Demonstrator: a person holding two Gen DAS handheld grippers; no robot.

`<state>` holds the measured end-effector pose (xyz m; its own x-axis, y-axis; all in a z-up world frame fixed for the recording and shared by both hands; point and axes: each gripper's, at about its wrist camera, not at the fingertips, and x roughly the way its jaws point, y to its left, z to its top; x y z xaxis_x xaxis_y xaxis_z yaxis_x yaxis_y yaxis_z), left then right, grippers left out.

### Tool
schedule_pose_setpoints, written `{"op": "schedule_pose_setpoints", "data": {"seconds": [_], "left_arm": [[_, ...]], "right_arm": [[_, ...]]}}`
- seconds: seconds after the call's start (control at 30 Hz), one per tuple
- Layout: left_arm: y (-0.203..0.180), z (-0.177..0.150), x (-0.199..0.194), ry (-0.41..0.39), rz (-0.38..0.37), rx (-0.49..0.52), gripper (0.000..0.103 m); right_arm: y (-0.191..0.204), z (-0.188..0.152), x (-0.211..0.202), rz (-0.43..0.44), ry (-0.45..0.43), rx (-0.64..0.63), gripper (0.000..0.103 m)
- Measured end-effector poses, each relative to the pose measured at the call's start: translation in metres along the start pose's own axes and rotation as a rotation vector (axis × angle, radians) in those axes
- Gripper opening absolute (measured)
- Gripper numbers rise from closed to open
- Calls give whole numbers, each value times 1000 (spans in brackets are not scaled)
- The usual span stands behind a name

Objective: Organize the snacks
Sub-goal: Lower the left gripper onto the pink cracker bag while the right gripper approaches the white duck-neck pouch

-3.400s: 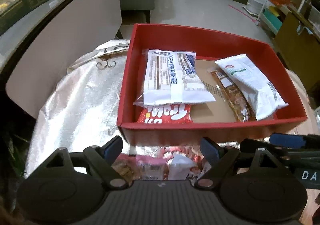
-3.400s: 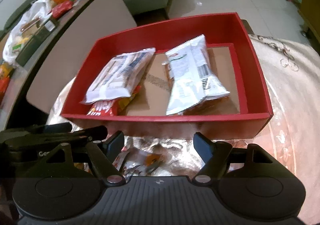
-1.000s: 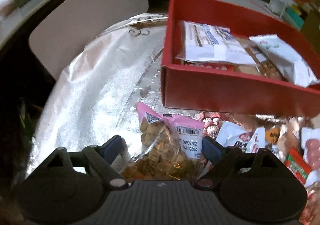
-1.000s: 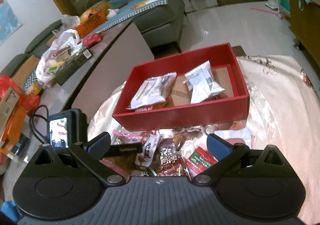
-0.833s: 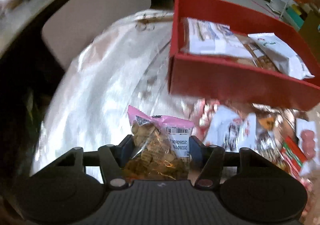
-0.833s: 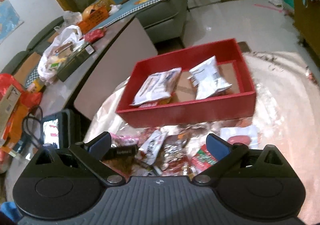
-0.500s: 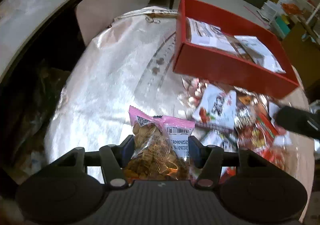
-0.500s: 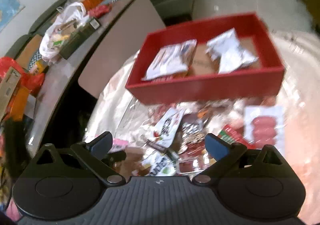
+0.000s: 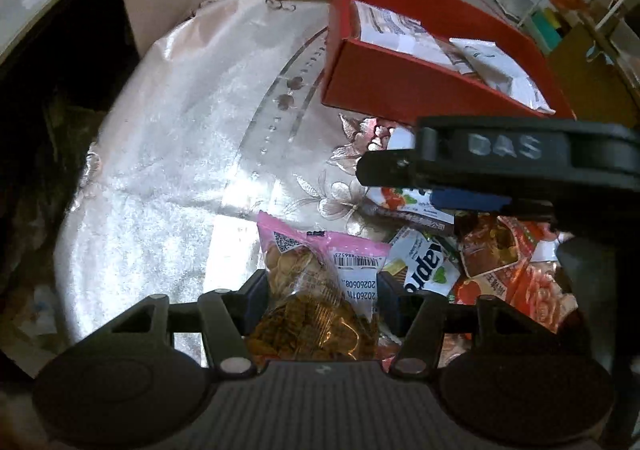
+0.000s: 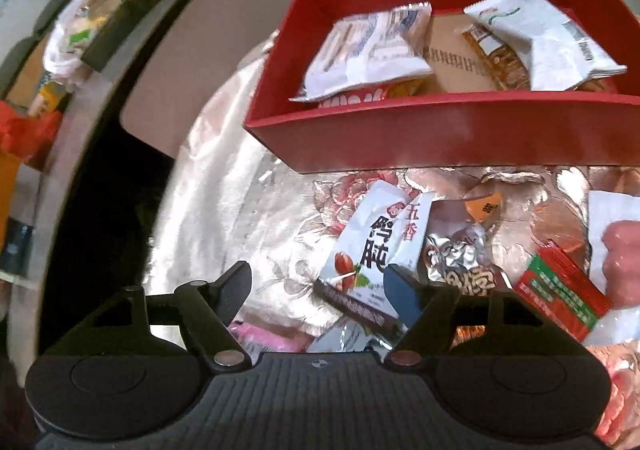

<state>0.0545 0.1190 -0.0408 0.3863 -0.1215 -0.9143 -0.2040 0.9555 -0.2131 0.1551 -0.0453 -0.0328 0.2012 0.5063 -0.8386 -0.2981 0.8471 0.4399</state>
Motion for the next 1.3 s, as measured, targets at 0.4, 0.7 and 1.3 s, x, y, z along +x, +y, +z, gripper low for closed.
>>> {"op": "schedule_pose_setpoints", "data": {"seconds": [0.4,0.7,1.3], "left_arm": [[3,-4,11,30,7,-30,51],[7,-2,12,35,1,-51,52],[1,-7,19,33,51,-29,68]], "right_arm": [[4,5,3,-133,1,-39,79],[18,23,9,-241,-24,-116,79],[48,5,57,-302,54,-262,103]]}}
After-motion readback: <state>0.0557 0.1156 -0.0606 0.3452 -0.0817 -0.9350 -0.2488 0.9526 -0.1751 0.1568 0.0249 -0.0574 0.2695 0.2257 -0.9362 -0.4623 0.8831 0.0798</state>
